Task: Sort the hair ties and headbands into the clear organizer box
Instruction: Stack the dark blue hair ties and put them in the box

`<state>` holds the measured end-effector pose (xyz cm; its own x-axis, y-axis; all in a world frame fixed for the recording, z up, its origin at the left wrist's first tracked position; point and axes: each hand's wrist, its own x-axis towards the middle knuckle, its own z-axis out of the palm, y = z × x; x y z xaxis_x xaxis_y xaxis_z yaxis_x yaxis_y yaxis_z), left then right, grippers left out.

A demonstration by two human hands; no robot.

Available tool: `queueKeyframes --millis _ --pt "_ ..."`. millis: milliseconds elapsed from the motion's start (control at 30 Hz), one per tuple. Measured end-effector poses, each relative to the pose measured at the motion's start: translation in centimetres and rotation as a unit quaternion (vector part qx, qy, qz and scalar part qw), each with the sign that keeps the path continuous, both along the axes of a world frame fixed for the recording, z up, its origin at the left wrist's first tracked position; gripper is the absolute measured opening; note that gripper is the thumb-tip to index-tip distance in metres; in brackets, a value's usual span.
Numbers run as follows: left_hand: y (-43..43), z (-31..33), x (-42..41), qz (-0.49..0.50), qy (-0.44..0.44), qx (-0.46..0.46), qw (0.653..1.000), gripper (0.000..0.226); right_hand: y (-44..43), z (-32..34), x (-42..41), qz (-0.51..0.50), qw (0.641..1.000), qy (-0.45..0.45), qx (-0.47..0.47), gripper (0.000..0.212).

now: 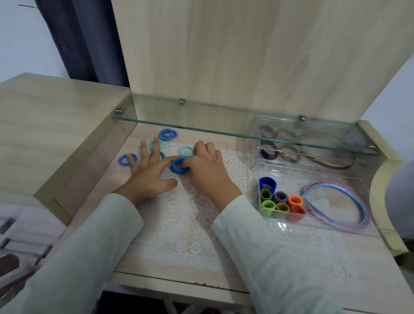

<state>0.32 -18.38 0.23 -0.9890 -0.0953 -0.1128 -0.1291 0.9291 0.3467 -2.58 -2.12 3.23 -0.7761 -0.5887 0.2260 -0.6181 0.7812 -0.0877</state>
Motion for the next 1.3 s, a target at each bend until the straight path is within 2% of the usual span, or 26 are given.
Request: queueKeyframes --millis 133,367,567,767,867,933,1067,1133,1233,1300 --pt "0.4 1.1 0.1 -0.008 0.000 -0.042 0.999 0.066 -0.2 -0.1 -0.1 -0.012 1.000 0.018 0.004 0.030" --pt "0.5 2.3 0.2 -0.045 0.008 -0.041 0.998 0.059 -0.1 0.1 0.2 -0.010 0.998 0.056 0.007 0.020" --pt "1.3 2.7 0.7 -0.061 -0.019 -0.065 0.996 0.076 1.5 1.7 0.4 0.013 0.999 0.030 0.037 0.026" --pt "4.1 4.4 1.4 -0.079 0.043 0.055 0.994 0.044 4.5 4.3 0.4 0.020 0.997 -0.029 0.062 0.028" --pt "5.4 5.0 1.0 -0.094 0.063 0.085 0.990 0.033 6.2 5.7 0.2 0.014 0.996 -0.052 0.065 0.028" --pt "6.2 5.3 0.7 -0.097 0.060 0.139 0.984 0.028 7.4 6.7 0.0 0.012 0.996 -0.065 0.064 0.029" --pt "7.9 5.7 0.1 -0.122 0.015 0.293 0.948 0.055 9.8 8.0 -0.6 0.001 0.995 -0.063 0.078 0.030" --pt "8.9 5.9 -0.4 -0.125 0.013 0.324 0.938 0.055 10.9 8.5 -0.8 -0.006 0.995 -0.061 0.080 0.028" --pt "10.5 6.3 -0.9 -0.105 0.001 0.355 0.929 0.039 12.4 9.1 -1.0 -0.010 0.994 -0.053 0.099 0.029" --pt "11.7 6.6 -0.9 -0.109 -0.023 0.382 0.917 0.048 13.5 9.5 -1.0 -0.012 0.993 -0.049 0.108 0.030"
